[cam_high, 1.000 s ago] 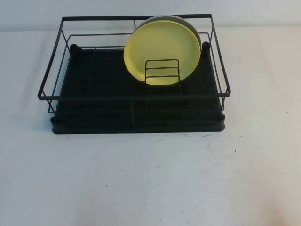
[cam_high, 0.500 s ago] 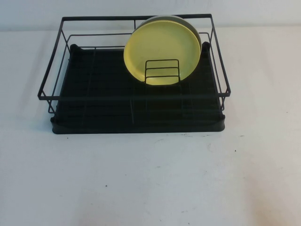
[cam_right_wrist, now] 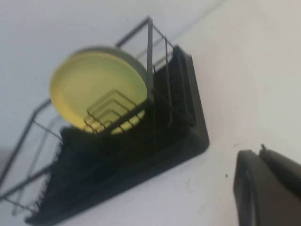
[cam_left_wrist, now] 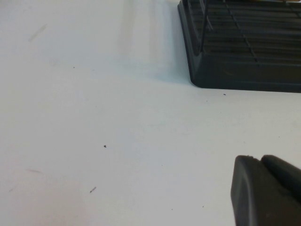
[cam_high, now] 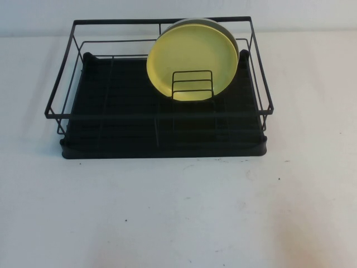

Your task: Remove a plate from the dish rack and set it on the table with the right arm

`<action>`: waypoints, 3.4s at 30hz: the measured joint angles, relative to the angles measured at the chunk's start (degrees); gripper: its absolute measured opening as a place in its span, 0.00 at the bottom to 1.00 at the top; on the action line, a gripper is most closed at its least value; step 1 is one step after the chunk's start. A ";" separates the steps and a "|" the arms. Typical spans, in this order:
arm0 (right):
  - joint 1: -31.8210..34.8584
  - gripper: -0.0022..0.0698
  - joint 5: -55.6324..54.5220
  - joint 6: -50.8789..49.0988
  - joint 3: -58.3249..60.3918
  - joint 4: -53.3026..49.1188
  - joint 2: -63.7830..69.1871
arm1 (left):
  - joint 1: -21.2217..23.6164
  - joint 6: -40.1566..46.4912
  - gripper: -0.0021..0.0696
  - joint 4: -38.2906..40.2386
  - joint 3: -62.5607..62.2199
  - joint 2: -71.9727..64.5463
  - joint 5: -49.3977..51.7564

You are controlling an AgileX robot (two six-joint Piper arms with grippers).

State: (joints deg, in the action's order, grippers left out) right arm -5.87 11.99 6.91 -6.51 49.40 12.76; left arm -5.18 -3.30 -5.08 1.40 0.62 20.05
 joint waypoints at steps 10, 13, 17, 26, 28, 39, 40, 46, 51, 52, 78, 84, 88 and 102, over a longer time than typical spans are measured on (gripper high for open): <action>0.00 0.00 10.79 8.65 -24.44 -10.67 33.69 | 0.00 0.00 0.02 0.00 0.00 0.00 0.00; 0.00 0.00 13.25 13.48 -32.49 -10.96 42.98 | 0.00 0.00 0.02 0.00 0.00 0.00 0.00; -2.17 0.00 14.82 19.34 -44.08 -11.36 54.76 | 0.00 0.00 0.02 0.00 0.00 0.00 0.00; -10.31 0.01 13.87 35.07 -63.15 -11.48 73.24 | 0.00 0.00 0.02 0.00 0.00 0.00 0.00; -11.13 0.01 13.77 37.86 -66.71 -11.48 76.83 | 0.00 0.00 0.02 0.00 0.00 0.00 0.00; -14.21 0.31 13.55 55.02 -80.65 -10.13 88.52 | 0.00 0.00 0.02 0.00 0.00 0.00 0.00; -14.59 0.34 13.55 56.31 -81.79 -10.13 89.54 | 0.00 0.00 0.02 0.00 0.00 0.00 0.00; -15.27 0.41 13.55 60.48 -89.57 -9.01 96.65 | 0.00 0.00 0.02 0.00 0.00 0.00 0.00; -15.31 0.41 14.64 62.35 -96.01 -8.51 101.75 | 0.00 0.00 0.02 0.00 0.00 0.00 0.00; -15.31 0.41 14.79 62.51 -96.96 -8.51 102.57 | 0.00 0.00 0.02 0.00 0.00 0.00 0.00; -15.31 0.41 9.20 70.07 -99.93 -8.51 108.62 | 0.00 0.00 0.02 0.00 0.00 0.00 0.00; -15.31 0.34 8.36 70.20 -100.12 -8.51 108.80 | 0.00 0.00 0.02 0.00 0.00 0.00 0.00; -15.31 0.17 7.99 70.20 -100.12 -8.51 108.80 | 0.00 0.00 0.02 0.00 0.00 0.00 0.00; -15.31 0.06 9.48 70.44 -100.21 -8.86 105.27 | 0.00 0.00 0.02 0.00 0.00 0.00 0.00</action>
State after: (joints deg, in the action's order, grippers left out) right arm -21.18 21.47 77.35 -106.72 40.53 118.03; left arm -5.18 -3.30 -5.08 1.40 0.62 20.05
